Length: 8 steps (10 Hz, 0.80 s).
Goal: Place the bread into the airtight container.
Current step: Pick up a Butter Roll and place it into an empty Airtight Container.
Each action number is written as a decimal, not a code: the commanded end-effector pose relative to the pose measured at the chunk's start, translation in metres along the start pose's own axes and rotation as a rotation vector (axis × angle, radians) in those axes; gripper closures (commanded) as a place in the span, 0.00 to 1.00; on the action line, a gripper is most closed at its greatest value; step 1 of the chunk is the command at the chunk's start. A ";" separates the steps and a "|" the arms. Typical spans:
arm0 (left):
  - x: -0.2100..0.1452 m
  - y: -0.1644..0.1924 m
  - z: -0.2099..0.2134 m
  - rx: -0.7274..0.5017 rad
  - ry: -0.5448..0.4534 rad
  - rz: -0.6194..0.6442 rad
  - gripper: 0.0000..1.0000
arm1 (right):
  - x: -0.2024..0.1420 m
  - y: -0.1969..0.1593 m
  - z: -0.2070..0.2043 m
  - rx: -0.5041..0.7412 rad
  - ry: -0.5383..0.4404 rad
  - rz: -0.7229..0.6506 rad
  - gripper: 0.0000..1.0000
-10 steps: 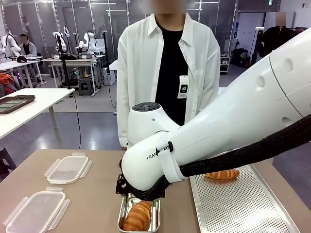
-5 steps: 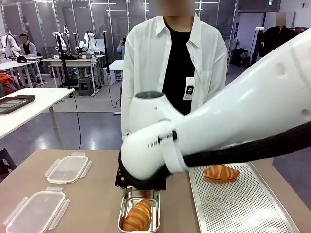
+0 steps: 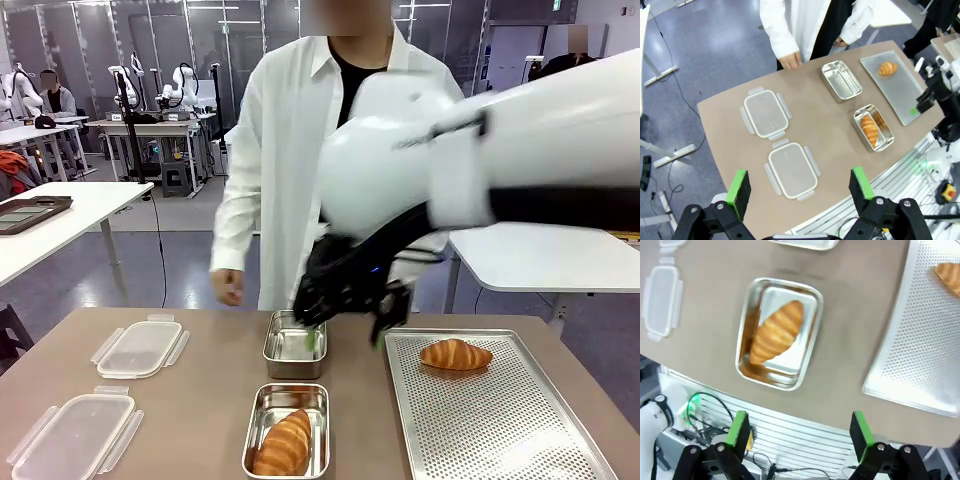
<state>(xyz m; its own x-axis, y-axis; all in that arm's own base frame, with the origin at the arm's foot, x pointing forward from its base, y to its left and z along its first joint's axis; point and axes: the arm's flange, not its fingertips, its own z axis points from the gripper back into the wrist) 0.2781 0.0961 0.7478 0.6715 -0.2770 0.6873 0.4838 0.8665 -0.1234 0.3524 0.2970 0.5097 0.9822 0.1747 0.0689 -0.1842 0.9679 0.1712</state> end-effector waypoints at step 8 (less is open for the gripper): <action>0.001 0.000 0.001 -0.008 -0.003 -0.011 0.00 | 0.083 -0.247 0.012 -0.045 -0.111 0.261 0.00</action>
<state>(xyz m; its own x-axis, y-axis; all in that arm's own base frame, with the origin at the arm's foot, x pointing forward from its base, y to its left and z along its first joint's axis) 0.2782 0.0961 0.7478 0.6719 -0.2768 0.6870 0.4831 0.8668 -0.1233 0.4573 0.0638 0.4834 0.9000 0.3717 0.2277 -0.4051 0.9062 0.1216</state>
